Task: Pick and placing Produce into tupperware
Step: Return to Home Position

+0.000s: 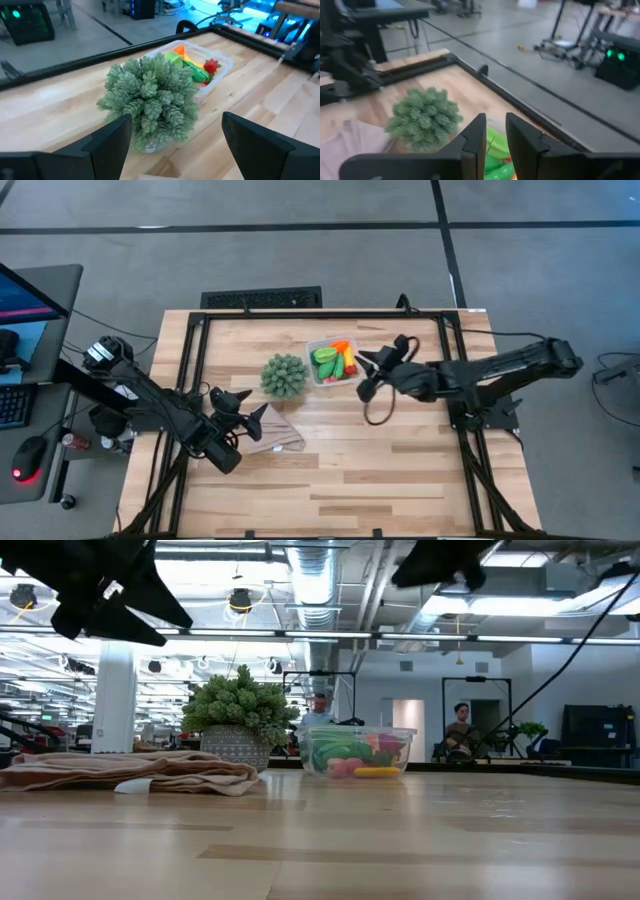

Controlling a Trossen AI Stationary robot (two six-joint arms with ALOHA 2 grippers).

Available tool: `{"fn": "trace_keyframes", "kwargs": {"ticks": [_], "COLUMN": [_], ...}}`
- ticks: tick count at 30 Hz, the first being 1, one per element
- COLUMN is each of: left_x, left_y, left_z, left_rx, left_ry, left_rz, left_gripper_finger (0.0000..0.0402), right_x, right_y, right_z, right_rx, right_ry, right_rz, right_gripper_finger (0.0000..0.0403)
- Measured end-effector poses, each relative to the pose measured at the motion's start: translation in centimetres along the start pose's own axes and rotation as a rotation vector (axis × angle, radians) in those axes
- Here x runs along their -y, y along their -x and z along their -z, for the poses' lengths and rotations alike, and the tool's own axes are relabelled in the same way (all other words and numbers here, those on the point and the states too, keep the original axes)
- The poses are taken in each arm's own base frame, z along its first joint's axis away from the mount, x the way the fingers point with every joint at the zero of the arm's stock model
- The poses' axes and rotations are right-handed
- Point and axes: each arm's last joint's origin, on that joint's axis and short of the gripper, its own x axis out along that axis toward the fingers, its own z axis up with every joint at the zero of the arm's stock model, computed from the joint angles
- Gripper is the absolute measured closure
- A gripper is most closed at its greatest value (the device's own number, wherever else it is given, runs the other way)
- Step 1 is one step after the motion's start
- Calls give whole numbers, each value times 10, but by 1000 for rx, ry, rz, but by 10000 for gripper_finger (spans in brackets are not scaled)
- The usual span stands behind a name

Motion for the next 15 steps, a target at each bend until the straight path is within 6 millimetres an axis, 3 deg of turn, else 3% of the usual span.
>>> {"fn": "trace_keyframes", "kwargs": {"ticks": [7, 9, 15], "left_x": [-7, -7, 3], "left_y": [-2, -2, 2], "left_z": [1, 0, -19], "left_rx": [-48, -22, 276], "left_ry": [-194, -164, 16], "left_rz": [-36, -37, -44], "left_gripper_finger": [102, 102, 102], "right_x": [19, 23, 37], "right_y": [36, 48, 78], "right_z": [-20, -23, -28], "right_rx": [101, 122, 151], "right_ry": [254, 225, 54], "right_rz": [-40, -68, -173], "right_gripper_finger": [335, 335, 335]}}
